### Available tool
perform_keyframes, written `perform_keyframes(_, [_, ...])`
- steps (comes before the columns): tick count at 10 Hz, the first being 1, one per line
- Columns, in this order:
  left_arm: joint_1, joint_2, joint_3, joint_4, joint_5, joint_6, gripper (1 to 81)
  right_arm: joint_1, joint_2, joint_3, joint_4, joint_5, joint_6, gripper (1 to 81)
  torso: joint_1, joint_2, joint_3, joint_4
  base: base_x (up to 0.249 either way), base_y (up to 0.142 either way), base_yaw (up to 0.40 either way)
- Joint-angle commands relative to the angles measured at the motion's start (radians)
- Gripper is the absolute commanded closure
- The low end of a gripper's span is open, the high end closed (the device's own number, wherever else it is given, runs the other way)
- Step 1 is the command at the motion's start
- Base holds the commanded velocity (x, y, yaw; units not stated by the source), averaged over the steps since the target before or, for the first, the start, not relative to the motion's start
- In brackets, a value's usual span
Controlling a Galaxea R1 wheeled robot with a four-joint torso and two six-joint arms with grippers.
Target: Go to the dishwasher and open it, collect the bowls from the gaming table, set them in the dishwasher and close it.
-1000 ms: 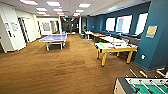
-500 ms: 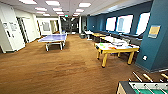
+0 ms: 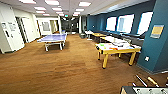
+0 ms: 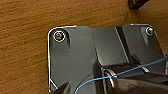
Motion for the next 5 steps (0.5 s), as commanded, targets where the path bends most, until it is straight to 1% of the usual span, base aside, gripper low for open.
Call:
perform_keyframes(1, [-0.051, -0.003, -0.004, -0.002, 0.048, 0.003, 1.0, 0.049, 0.001, 0.002, -0.005, -0.051, -0.004, 1.0, 0.0, 0.0, 0.0, 0.0, 0.15, 0.0, 0.0])
perform_keyframes(5, [-0.053, -0.002, -0.004, -0.002, 0.048, 0.002, 1.0, 0.051, 0.001, 0.002, -0.005, -0.051, -0.004, 1.0, 0.0, 0.0, 0.0, 0.0, 0.15, 0.0, 0.0])
